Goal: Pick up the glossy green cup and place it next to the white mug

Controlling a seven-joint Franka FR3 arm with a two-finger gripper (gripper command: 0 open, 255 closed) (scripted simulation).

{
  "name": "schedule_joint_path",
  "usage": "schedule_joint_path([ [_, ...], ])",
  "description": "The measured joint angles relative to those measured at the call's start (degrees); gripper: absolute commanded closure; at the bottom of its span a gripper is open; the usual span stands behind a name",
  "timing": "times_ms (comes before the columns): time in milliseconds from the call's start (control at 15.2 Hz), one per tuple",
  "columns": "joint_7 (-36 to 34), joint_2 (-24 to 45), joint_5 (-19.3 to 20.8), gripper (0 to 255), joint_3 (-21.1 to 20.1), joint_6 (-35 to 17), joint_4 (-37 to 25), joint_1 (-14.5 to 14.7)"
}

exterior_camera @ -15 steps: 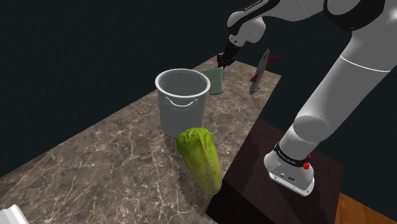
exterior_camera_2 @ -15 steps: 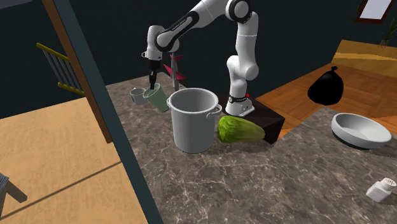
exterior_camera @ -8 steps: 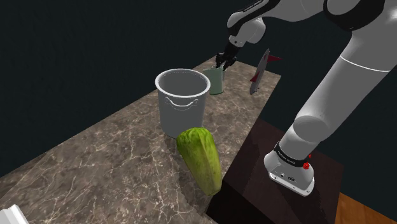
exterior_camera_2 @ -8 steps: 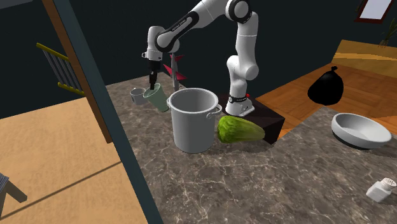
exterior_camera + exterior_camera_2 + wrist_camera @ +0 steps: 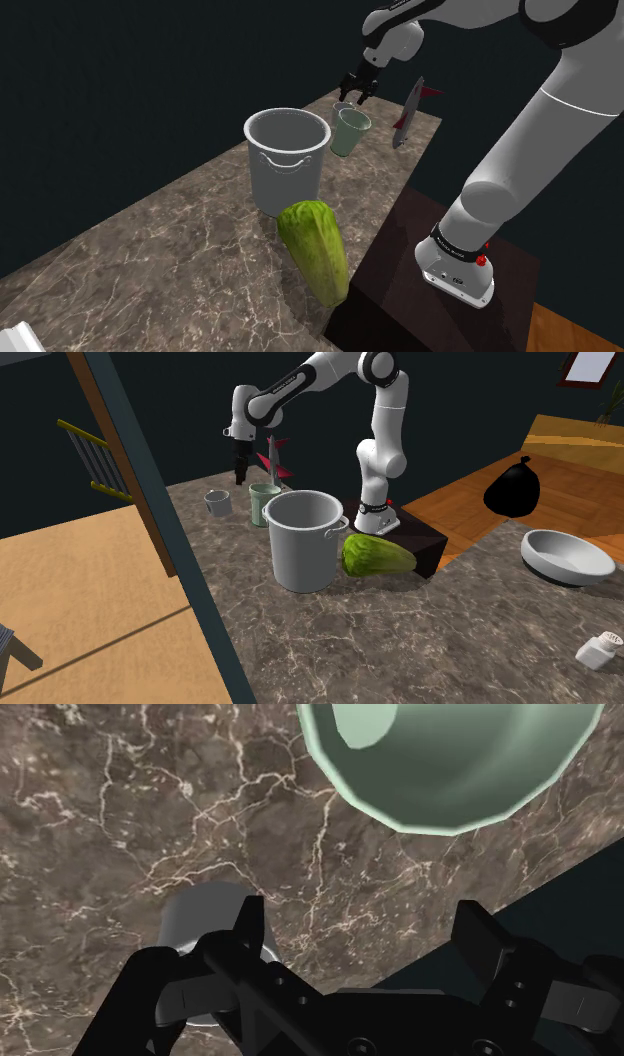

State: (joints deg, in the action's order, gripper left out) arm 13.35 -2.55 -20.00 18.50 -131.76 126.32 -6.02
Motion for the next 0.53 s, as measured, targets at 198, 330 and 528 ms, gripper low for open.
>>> schedule_joint_path([
  [198,-1.02,-1.91,1.46,0,0.21,2.49,-0.77,-0.34],
  [330,-1.10,-2.08,1.61,0,0.23,2.76,-0.85,-0.39],
  [528,-1.12,-2.14,1.66,0,0.24,2.85,-0.86,-0.41],
])
